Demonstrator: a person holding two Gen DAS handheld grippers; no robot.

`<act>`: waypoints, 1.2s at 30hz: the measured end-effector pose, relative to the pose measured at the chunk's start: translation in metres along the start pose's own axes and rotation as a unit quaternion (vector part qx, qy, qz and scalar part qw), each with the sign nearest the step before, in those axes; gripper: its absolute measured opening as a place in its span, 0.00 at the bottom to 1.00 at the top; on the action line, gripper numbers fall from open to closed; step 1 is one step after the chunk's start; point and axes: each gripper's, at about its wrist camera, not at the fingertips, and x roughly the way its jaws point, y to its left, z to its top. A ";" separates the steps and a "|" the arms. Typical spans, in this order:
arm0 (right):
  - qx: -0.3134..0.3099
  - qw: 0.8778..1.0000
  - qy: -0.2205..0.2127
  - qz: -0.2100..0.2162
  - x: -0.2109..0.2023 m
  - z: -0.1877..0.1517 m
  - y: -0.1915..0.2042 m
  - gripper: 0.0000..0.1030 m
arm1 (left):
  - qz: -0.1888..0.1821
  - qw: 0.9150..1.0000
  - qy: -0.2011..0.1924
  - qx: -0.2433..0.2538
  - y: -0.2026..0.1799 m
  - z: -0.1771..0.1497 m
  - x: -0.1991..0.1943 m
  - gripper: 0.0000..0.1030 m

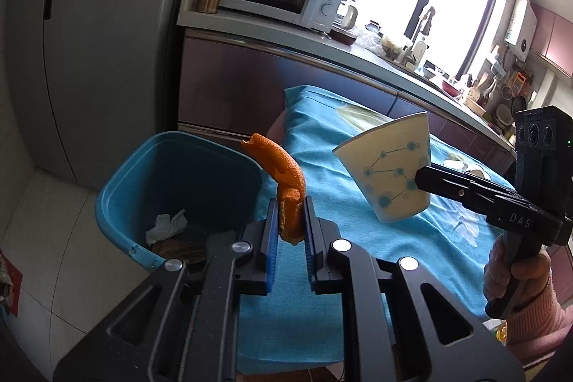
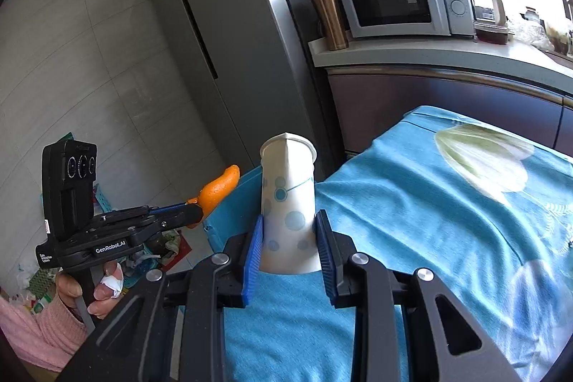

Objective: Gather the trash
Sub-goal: 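Carry the orange peel and polka-dot cup over the teal bin, then open both tools to drop the orange peel and cup into the bin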

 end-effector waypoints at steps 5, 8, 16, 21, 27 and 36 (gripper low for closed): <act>-0.010 1.000 0.012 0.015 0.020 0.010 0.012 0.27 | 0.022 1.000 -0.004 -0.014 0.022 0.003 0.001 0.13; -0.013 0.999 0.019 0.023 0.033 0.016 0.018 0.27 | 0.034 0.999 -0.003 -0.021 0.033 0.005 0.004 0.13; -0.020 0.998 0.038 0.036 0.065 0.026 0.030 0.27 | 0.053 0.998 0.011 -0.042 0.053 0.003 0.020 0.13; -0.026 0.998 0.048 0.034 0.084 0.031 0.037 0.27 | 0.058 0.997 0.019 -0.050 0.059 0.001 0.029 0.13; -0.027 0.997 0.065 0.028 0.105 0.034 0.041 0.27 | 0.062 0.996 0.028 -0.058 0.067 0.002 0.043 0.13; -0.020 0.995 0.096 0.018 0.139 0.038 0.040 0.27 | 0.067 0.994 0.044 -0.069 0.078 -0.003 0.062 0.13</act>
